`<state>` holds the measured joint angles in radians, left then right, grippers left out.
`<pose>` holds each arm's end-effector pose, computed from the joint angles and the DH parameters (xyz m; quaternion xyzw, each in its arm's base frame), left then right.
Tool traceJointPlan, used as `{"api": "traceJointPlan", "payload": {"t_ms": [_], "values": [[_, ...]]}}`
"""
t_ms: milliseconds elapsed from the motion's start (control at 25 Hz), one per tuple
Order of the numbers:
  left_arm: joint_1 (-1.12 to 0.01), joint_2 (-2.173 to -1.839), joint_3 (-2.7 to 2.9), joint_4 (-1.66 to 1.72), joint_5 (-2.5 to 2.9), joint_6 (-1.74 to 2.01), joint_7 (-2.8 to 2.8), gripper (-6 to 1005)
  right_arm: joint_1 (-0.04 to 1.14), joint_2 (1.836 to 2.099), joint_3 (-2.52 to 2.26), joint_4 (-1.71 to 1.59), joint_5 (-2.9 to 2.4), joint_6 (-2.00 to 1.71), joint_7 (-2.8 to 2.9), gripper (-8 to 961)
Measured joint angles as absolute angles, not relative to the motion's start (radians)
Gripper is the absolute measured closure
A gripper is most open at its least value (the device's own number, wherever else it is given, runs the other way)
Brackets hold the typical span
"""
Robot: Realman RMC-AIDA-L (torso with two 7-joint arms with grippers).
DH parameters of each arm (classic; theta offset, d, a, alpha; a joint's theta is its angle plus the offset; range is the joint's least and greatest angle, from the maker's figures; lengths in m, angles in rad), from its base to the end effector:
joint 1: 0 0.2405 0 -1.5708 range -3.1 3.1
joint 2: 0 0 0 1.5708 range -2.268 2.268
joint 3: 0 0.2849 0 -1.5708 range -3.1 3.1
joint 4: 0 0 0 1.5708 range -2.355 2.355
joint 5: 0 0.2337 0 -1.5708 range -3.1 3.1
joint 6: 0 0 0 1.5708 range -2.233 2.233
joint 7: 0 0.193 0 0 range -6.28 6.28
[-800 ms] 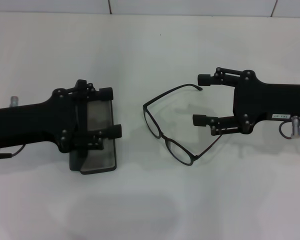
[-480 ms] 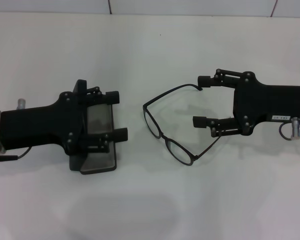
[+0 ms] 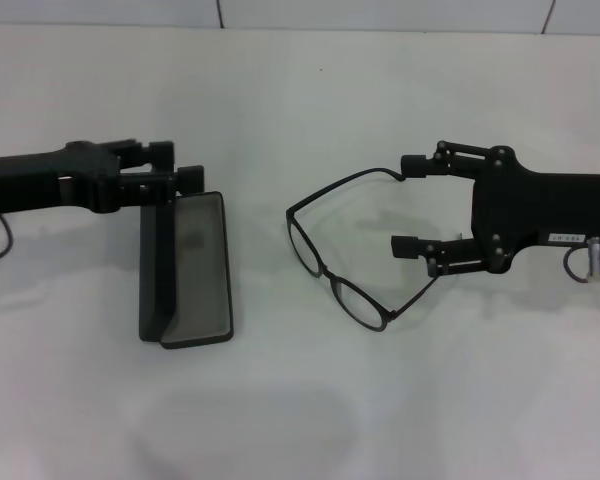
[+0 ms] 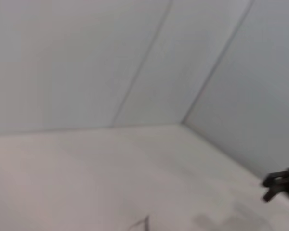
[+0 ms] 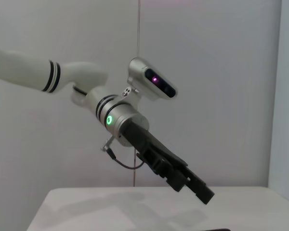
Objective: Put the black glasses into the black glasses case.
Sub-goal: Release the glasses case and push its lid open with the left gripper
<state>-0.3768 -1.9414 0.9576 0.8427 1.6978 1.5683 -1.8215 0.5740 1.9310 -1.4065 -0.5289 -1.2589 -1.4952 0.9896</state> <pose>-0.2876 0.3717 0.0134 -0.8944 -0.3431 -0.2628 0.1154 0.2133 0.3807 -0.0671 -0.9482 -0.0099 0.3042 0.0906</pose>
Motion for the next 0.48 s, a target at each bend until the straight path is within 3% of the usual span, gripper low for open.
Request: {"api": "traceJointPlan", "payload": {"t_ms": [40,480], "values": [[-0.376,-1.964,0.916,0.910,1.792,1.563,-1.906,139,0.576,1.926,-1.407,-0.530,-1.262,-1.495,0.989,102],[-0.387,-2.066,0.865,1.104,2.150,1.526,-2.219,147,0.577,1.911,-1.406,-0.544,-1.286,-1.497,0.989,104]]}}
